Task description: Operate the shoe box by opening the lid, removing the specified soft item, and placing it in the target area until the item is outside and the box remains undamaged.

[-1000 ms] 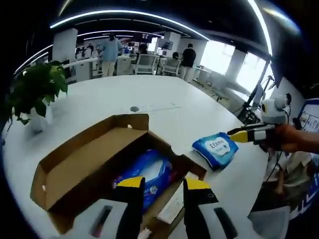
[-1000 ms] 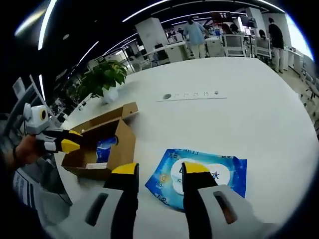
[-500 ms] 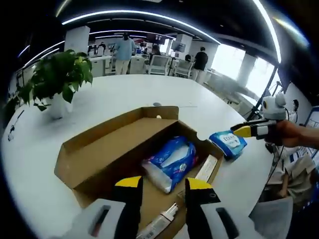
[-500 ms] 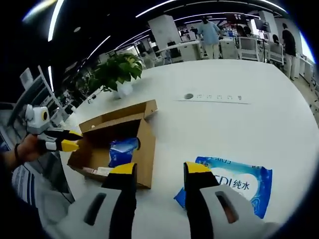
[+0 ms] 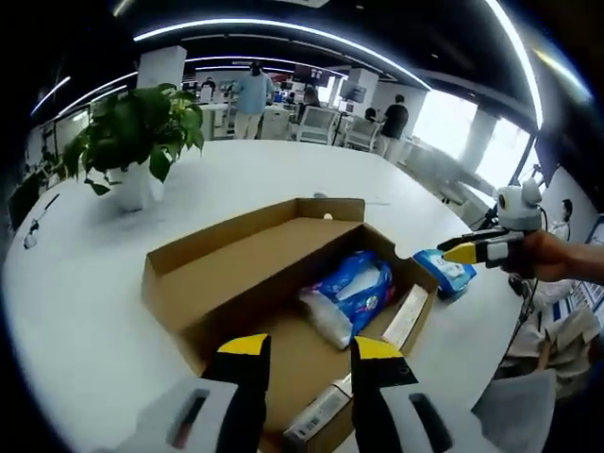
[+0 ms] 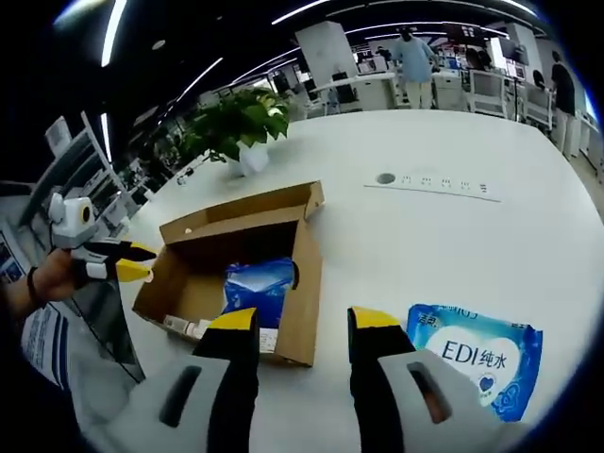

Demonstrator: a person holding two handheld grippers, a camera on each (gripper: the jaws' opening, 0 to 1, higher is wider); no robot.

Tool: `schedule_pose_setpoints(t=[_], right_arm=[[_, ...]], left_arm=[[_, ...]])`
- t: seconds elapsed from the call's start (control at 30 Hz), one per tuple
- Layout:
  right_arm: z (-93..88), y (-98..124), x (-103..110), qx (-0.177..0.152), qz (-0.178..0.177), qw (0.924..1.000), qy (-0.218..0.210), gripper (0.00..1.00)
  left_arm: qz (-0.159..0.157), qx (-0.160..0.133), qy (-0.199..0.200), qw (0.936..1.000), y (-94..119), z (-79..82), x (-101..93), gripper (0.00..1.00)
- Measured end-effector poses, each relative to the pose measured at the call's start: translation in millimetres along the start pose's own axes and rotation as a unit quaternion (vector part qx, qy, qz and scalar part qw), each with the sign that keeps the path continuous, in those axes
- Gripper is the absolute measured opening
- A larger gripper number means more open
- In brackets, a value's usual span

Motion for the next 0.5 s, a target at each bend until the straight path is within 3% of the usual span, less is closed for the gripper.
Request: schedule_pose_setpoints(t=[0.5], right_arm=[[4.4,-8,11,0.014,0.011,0.9994,0.03,0.36]], left_arm=[[-0.005,-0.006,0.007,0.9999,5,-5.4,-1.9,0.34]])
Point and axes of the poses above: the point that each gripper's makers call its tool centre point, and the gripper's own axes: y roughly backward along the fingers, x roughly to its left, z roughly out of its top, the point moved 8 cm from there along y, roughly backward along the fingers
